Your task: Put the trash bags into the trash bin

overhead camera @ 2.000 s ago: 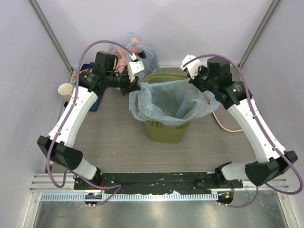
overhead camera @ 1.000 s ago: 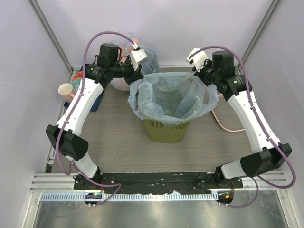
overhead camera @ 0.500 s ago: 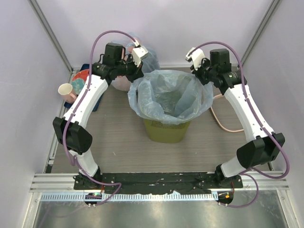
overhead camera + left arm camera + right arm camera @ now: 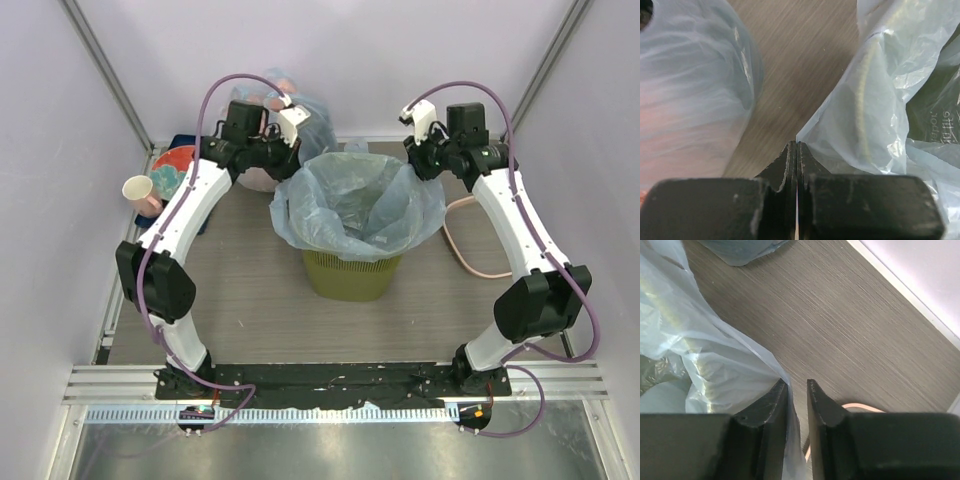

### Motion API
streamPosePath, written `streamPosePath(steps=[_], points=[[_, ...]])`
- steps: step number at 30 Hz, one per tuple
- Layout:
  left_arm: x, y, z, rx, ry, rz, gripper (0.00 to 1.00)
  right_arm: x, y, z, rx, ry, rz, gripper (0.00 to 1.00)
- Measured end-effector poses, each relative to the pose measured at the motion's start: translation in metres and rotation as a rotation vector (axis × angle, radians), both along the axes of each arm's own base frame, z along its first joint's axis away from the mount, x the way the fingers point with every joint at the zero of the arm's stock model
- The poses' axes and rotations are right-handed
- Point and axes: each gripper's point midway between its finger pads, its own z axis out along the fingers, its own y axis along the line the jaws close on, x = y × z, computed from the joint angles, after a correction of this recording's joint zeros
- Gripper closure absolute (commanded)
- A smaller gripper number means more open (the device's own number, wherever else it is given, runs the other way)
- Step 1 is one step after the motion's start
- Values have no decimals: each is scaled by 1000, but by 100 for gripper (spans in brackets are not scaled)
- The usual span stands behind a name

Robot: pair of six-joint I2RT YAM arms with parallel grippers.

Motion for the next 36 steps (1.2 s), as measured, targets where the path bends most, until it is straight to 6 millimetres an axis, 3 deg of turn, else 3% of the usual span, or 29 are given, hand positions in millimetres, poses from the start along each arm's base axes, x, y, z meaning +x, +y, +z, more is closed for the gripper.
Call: streamPosePath(steps=[2, 3, 5, 6, 11, 15, 17, 19, 21, 27, 36], points=[[-2, 2, -7, -3, 32, 14, 93, 0, -1, -1, 24, 14, -15, 55], [-3, 3, -10, -4, 48, 22, 79, 0, -3, 0, 33, 17, -23, 51], [-5, 8, -13, -21, 77, 40, 66, 0, -8, 2, 63, 30, -49, 44], [-6, 11, -12, -39, 95, 57, 55, -1, -11, 4, 77, 38, -64, 43], [-10, 48, 22, -175, 134, 184, 38, -7, -35, 32, 167, 36, -164, 37], [-28, 77, 65, -293, 103, 258, 32, -31, -46, 68, 261, 7, -219, 30], [-43, 82, 80, -345, 95, 261, 26, -47, -50, 86, 315, -3, -232, 26], [-55, 82, 82, -380, 118, 256, 24, -60, -47, 95, 354, 1, -223, 24], [-69, 79, 75, -415, 166, 248, 23, -72, -42, 100, 402, 21, -203, 18], [-80, 69, 37, -483, 361, 262, 24, -81, -23, 85, 496, 154, -166, 18], [-81, 66, 26, -518, 433, 281, 24, -97, -35, 57, 482, 269, -237, 25]])
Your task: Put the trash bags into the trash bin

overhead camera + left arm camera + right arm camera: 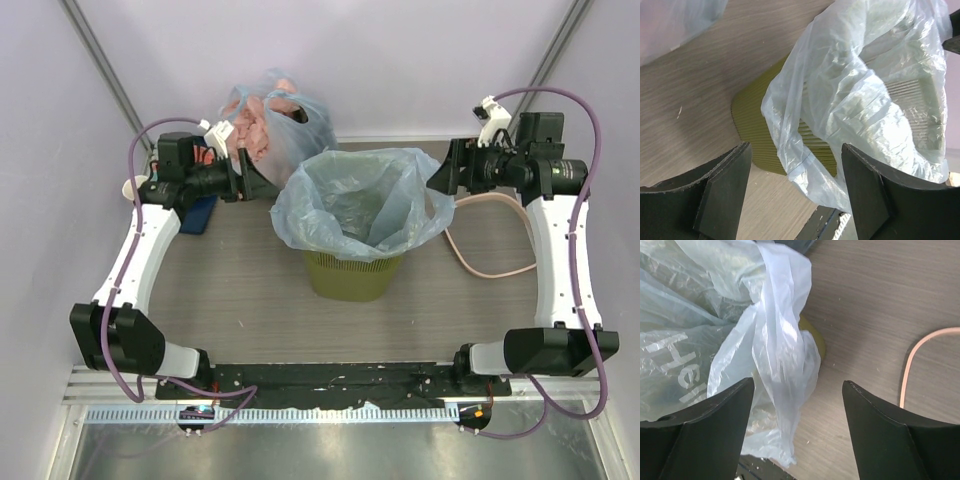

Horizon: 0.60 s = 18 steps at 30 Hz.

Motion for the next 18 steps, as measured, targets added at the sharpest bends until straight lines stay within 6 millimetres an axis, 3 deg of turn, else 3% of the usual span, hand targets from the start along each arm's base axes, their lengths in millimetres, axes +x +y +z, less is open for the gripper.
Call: streamPosePath(steps=[5, 9, 15, 18], points=[[-4, 0, -17, -7, 62, 9, 23, -14, -1, -9, -5, 31, 2, 49], [-5, -1, -22, -23, 96, 15, 23, -19, -1, -29, -9, 84, 9, 66], [-6, -10, -33, -57, 147, 11, 24, -25, 0, -61, 8, 178, 24, 78], [-8, -18, -48, -67, 195, -1, 38, -25, 2, -68, 21, 196, 31, 81]])
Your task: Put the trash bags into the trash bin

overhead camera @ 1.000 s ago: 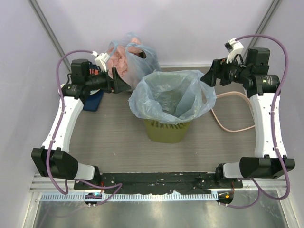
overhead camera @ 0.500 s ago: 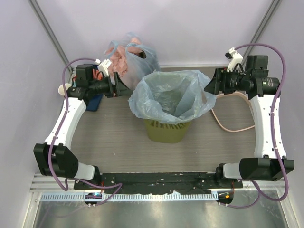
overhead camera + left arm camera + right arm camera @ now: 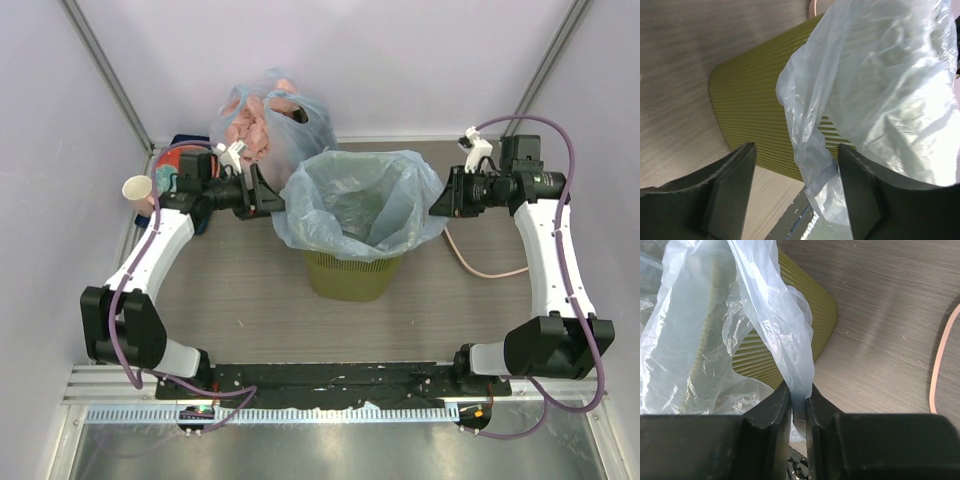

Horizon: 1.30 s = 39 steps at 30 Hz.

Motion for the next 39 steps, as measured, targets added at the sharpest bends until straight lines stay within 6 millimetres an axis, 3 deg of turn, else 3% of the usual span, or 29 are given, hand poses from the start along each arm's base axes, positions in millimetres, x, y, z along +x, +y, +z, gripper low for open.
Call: streamPosePath(steps=[1, 3, 4, 7, 10, 16, 21, 28, 33, 39], points=[[-2, -3, -6, -6, 21, -3, 52, 0, 1, -3, 7, 5, 2, 85], [-5, -7, -17, -22, 68, -5, 65, 0, 3, -9, 20, 18, 3, 90], [-7, -9, -22, -32, 88, -6, 76, -1, 4, -13, 28, 28, 2, 96], [-10, -12, -34, -54, 127, -4, 94, -3, 6, -27, 48, 62, 3, 99], [-14, -13, -47, -69, 164, 5, 100, -3, 12, -51, 77, 130, 3, 99], [-25, -10, -74, -75, 245, 31, 100, -2, 47, -95, 130, 243, 44, 99], [-21, 3, -89, -51, 274, 95, 100, 13, 69, -110, 149, 266, 75, 99], [-15, 28, -123, 23, 326, 211, 100, 27, 62, -138, 150, 322, 53, 99], [-21, 37, -156, 82, 409, 245, 100, 18, 56, -161, 132, 371, 55, 99], [-27, 47, -191, 163, 490, 277, 100, 11, 50, -207, 84, 453, 55, 99]])
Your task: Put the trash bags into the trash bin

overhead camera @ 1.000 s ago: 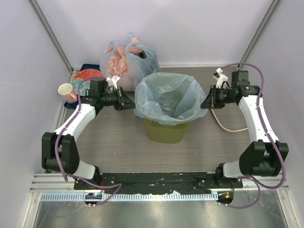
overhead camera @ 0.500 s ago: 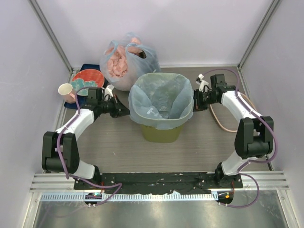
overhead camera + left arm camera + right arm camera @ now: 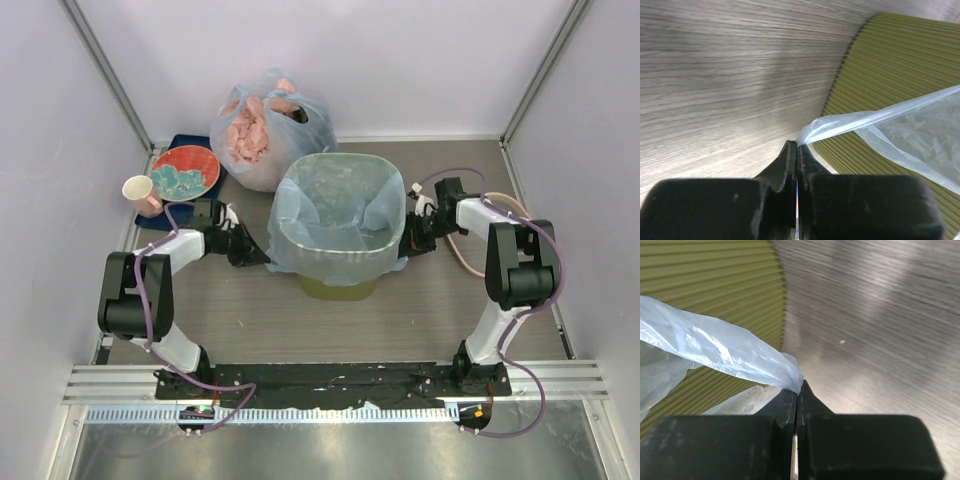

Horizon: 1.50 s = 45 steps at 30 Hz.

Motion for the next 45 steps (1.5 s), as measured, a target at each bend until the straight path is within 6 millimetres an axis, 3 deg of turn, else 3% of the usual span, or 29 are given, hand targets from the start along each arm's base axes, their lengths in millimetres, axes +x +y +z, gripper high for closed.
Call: streamPosePath(steps=[5, 7, 11, 12, 13, 14, 15, 17, 20, 23, 27, 30, 33, 34, 36, 38, 41, 43, 45], points=[[-5, 16, -21, 81, 58, 31, 100, -3, -9, -39, -66, 64, -1, 99], [-6, 24, -26, 114, 75, 50, 100, -5, -7, -41, -45, 86, -5, 97], [-9, 38, -32, 172, 97, 77, 99, -4, -8, -40, -54, 79, -5, 73], [-10, 40, -32, 182, 100, 82, 92, -4, -8, -38, -54, 73, 1, 65], [-11, 42, -30, 181, 101, 84, 84, -4, -8, -35, -57, 61, 8, 48], [-11, 42, -27, 173, 95, 83, 65, -5, -10, -32, -62, 49, 14, 42], [-11, 42, -23, 165, 83, 80, 59, -6, -12, -25, -65, 34, 20, 36], [-9, 41, -9, 146, 36, 76, 42, -5, -14, -7, -67, -22, 36, 29], [-2, 43, 25, 134, -90, 86, 33, -4, -16, 35, -64, -148, 48, 28], [5, 56, 67, 138, -240, 126, 31, -3, -21, 75, -65, -253, 42, 28], [19, 90, 111, 189, -385, 180, 33, -4, -36, 100, -72, -296, 9, 28], [40, 99, 172, 241, -564, 80, 38, 0, -52, 120, -84, -315, -29, 29], [62, 64, 264, 303, -812, -164, 40, 18, -52, 168, -74, -432, -24, 30], [69, 36, 308, 327, -945, -291, 40, 26, -48, 191, -71, -497, -11, 30], [63, -19, 362, 331, -1135, -476, 40, 38, -38, 240, -62, -638, 21, 30], [37, -81, 388, 306, -1262, -677, 40, 41, -27, 276, -53, -749, 50, 30], [0, -143, 373, 304, -1293, -919, 40, 34, -17, 291, -37, -789, 74, 30], [-12, -165, 345, 336, -1247, -1042, 39, 32, -17, 288, -37, -772, 68, 28], [-22, -182, 296, 386, -1135, -1176, 39, 32, -20, 279, -49, -742, 51, 27]])
